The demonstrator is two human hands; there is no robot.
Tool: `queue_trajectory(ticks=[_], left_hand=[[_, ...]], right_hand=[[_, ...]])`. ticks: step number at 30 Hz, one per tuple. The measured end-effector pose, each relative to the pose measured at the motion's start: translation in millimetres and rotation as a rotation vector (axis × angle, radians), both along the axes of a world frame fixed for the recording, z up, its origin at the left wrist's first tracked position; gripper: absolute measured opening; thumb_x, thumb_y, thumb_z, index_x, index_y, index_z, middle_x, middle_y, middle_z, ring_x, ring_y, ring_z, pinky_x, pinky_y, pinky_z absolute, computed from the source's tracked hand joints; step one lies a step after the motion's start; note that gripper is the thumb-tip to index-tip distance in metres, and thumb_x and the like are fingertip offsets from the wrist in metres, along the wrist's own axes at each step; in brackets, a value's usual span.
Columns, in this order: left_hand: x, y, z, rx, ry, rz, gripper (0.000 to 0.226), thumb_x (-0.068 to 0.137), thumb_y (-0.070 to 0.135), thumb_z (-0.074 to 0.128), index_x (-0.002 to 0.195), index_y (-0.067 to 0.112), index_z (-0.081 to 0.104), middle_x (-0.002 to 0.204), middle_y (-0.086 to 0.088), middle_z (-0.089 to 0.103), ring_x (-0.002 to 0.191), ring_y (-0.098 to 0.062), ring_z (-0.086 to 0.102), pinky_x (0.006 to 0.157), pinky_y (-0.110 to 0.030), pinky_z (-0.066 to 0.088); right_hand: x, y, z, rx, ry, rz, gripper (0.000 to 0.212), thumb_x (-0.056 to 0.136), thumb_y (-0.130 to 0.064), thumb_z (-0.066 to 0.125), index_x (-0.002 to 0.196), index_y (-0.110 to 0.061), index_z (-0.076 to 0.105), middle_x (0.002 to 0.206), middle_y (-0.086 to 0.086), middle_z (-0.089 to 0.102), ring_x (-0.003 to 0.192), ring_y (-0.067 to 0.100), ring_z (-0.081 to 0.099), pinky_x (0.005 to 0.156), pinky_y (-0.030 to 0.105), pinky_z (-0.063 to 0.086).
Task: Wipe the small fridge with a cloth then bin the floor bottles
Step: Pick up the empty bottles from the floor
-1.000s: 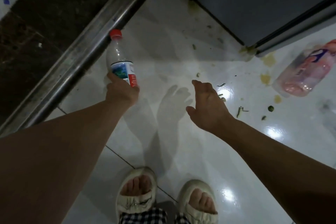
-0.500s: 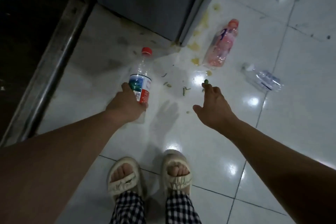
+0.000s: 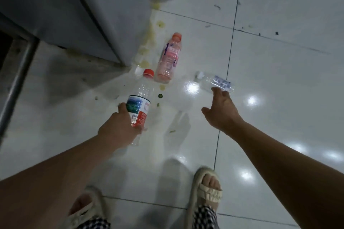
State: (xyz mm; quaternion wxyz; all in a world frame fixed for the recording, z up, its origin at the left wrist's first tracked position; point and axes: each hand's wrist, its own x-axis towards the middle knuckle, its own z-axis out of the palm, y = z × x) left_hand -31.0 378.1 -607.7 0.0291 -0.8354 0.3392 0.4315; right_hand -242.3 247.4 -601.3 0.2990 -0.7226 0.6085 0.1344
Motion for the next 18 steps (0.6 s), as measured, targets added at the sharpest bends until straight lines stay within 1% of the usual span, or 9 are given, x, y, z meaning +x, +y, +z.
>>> queue_trajectory(ticks=[4, 9, 12, 15, 18], left_hand=[[-39, -40, 6, 0.008, -0.008, 0.054, 0.079, 0.08, 0.035, 0.069, 0.137, 0.011, 0.021, 0.125, -0.014, 0.055, 0.107, -0.031, 0.058, 0.092, -0.043, 0.048], [-63, -86, 4, -0.057, -0.016, 0.053, 0.079, 0.079, 0.037, 0.069, 0.137, 0.012, 0.021, 0.126, -0.012, 0.054, 0.108, -0.03, 0.057, 0.09, -0.039, 0.047], [-72, -109, -10, -0.071, 0.002, 0.068, 0.08, 0.079, 0.036, 0.069, 0.138, 0.013, 0.021, 0.127, -0.012, 0.054, 0.11, -0.03, 0.057, 0.093, -0.043, 0.048], [-77, -127, -32, -0.087, 0.023, 0.083, 0.083, 0.079, 0.036, 0.07, 0.14, 0.013, 0.019, 0.129, -0.013, 0.053, 0.112, -0.031, 0.056, 0.096, -0.046, 0.046], [-79, -145, -58, -0.131, 0.036, 0.063, 0.085, 0.079, 0.036, 0.069, 0.143, 0.015, 0.016, 0.128, -0.012, 0.054, 0.111, -0.03, 0.057, 0.095, -0.047, 0.046]], right_hand=[[-37, -35, -4, 0.038, 0.003, 0.018, 0.062, 0.087, -0.017, 0.059, 0.14, -0.009, 0.028, 0.133, 0.022, 0.04, 0.117, 0.039, 0.048, 0.093, 0.041, 0.043], [-58, -76, -16, 0.024, 0.006, 0.056, 0.058, 0.085, -0.015, 0.059, 0.136, -0.008, 0.032, 0.129, 0.02, 0.042, 0.113, 0.037, 0.049, 0.087, 0.039, 0.044], [-65, -95, -33, 0.021, 0.016, 0.064, 0.056, 0.084, -0.013, 0.059, 0.133, -0.007, 0.034, 0.125, 0.019, 0.044, 0.11, 0.036, 0.049, 0.085, 0.039, 0.044], [-67, -110, -62, 0.021, 0.04, 0.093, 0.057, 0.082, -0.012, 0.059, 0.133, -0.006, 0.034, 0.124, 0.018, 0.044, 0.112, 0.036, 0.047, 0.086, 0.04, 0.042], [-67, -124, -97, 0.011, 0.081, 0.125, 0.067, 0.081, -0.015, 0.063, 0.138, -0.01, 0.029, 0.132, 0.016, 0.041, 0.12, 0.034, 0.042, 0.093, 0.041, 0.04]])
